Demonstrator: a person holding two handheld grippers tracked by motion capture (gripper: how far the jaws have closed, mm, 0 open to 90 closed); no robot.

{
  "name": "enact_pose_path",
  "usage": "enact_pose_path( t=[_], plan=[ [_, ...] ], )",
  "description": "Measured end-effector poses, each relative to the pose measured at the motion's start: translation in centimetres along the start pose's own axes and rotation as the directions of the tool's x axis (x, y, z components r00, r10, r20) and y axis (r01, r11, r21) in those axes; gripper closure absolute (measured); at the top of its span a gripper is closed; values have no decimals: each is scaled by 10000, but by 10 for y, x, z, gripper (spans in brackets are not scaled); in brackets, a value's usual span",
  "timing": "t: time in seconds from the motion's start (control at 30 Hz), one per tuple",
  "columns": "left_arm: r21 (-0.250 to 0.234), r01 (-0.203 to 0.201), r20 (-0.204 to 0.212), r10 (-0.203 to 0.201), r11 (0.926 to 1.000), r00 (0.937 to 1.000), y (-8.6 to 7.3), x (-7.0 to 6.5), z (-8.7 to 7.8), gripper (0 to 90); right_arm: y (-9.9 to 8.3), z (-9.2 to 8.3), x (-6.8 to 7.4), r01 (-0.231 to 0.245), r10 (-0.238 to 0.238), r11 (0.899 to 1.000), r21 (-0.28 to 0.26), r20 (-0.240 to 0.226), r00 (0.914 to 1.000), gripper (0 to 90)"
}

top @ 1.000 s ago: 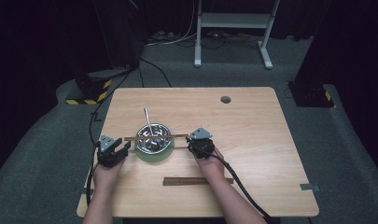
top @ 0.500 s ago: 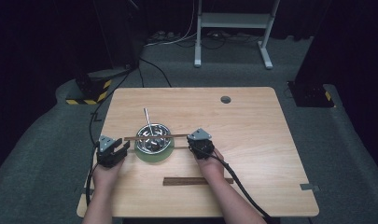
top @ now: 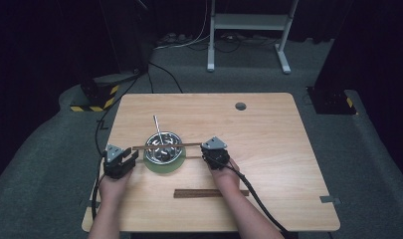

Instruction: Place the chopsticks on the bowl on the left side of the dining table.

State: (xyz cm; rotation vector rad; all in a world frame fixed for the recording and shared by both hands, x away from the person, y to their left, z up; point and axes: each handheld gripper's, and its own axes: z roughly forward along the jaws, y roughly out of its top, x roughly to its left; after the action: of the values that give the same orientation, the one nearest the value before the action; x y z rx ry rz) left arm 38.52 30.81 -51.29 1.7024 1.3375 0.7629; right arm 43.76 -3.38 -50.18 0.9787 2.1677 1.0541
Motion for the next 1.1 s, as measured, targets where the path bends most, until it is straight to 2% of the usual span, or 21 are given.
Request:
enact_pose_path(
  t=[0.2,0.23,0.27,0.3,0.37,0.47,0.5,0.6,0.87,1.1],
  plan=[
    [-13,-47,16,47,10000,10000,0,0,0,666,0,-1,0,52,-52,10000,-23,58,10000,797],
    [-15,-47,21,47,10000,10000,0,0,0,672,0,-1,1,-83,83,10000,16,58,9999,796],
    [-25,-76,12,76,10000,10000,0,0,0,680,0,-1,0,51,-51,10000,-21,76,10000,793],
    [-30,-87,19,87,10000,10000,0,0,0,686,0,-2,1,-102,102,9999,22,83,9999,792],
    [-41,-52,10,52,10000,10000,0,0,0,692,0,-2,1,101,-101,9999,-51,53,9999,792],
    [-47,-76,1,76,10000,10000,0,0,0,702,-1,-2,1,101,-101,9999,-17,56,9999,792],
    [-54,-92,-12,92,9999,10000,0,0,1,702,-2,-2,2,-69,69,10000,35,44,10000,791],
    [4,-55,-4,55,10000,10000,0,-1,1,702,-3,-2,1,49,-49,10000,-11,72,10000,787],
    [65,-102,70,102,9999,9999,-1,-1,1,687,-3,-1,0,47,-47,10000,-7,193,9998,772],
    [174,-52,44,51,9998,10000,-1,0,1,610,-5,-4,-1,-45,46,10000,-51,185,9998,737]
  ],
)
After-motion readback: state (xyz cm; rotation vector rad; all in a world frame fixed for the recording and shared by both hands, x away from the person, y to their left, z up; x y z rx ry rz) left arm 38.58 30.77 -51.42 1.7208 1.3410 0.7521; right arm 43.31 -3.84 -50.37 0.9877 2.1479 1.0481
